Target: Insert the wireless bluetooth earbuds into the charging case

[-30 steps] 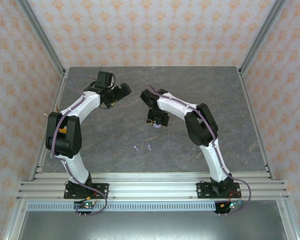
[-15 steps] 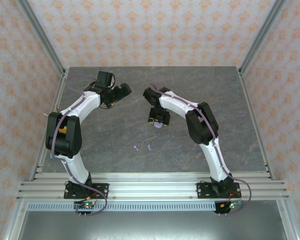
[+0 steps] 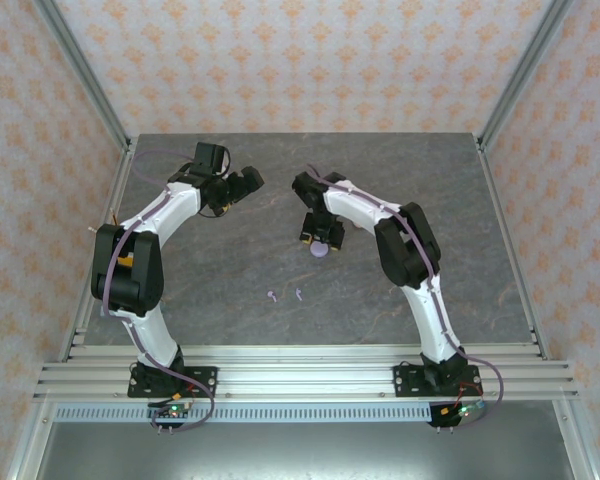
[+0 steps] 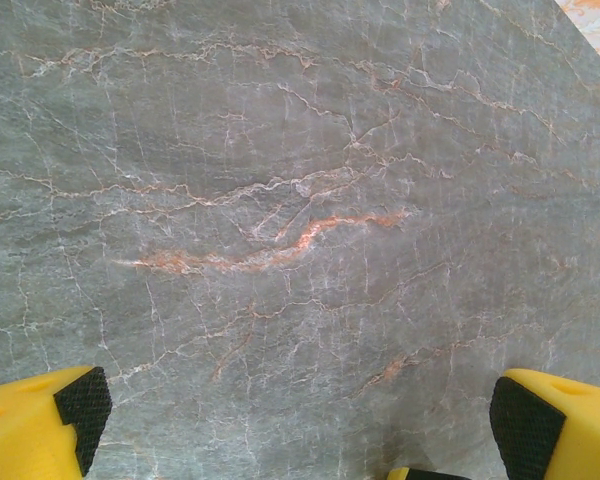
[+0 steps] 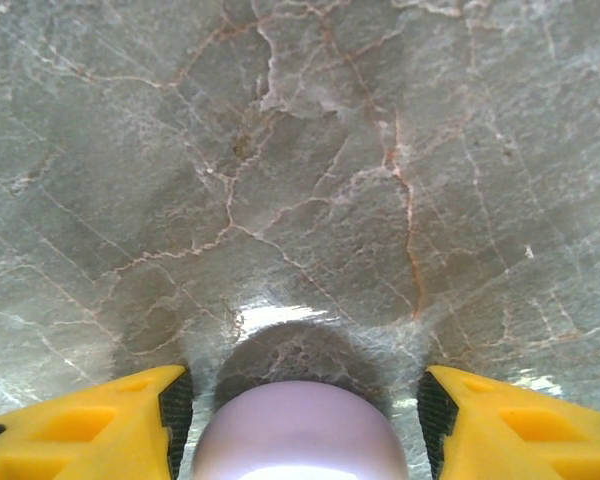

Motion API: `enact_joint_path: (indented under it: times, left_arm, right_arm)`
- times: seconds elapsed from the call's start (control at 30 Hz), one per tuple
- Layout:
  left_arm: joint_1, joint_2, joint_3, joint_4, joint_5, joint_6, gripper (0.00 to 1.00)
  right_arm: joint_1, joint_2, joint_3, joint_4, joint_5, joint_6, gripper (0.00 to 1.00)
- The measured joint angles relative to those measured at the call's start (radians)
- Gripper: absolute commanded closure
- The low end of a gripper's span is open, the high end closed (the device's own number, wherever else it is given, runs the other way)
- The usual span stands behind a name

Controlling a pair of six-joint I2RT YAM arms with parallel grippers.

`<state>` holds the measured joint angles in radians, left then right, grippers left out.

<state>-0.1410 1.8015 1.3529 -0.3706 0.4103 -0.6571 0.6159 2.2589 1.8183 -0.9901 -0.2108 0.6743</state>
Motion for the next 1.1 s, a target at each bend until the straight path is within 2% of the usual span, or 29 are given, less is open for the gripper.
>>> enact_joint_path:
  times: [0.2,0.43,0.67,0.8,1.1]
  left_arm:
    - [0.0,0.0,0.0,0.0,0.001,0.0,0.0]
    - [0.0,0.0,0.0,0.0,0.001,0.0,0.0]
    - [0.0,0.0,0.0,0.0,0.001,0.0,0.0]
    - [0.0,0.0,0.0,0.0,0.001,0.0,0.0]
    - [0.0,0.0,0.0,0.0,0.001,0.002,0.0]
  right_arm:
    - [0.019,-0.037,-0.061,0.042,-0.019,0.105,0.37]
    - [0.025,-0.039,-0.058,0.045,-0.026,0.165,0.38]
    - [0.032,-0.02,-0.016,0.037,-0.031,0.18,0.45]
    - [0.032,0.023,0.059,0.012,-0.034,0.121,0.51]
    - [0.032,0.065,0.138,-0.047,-0.037,-0.16,0.52]
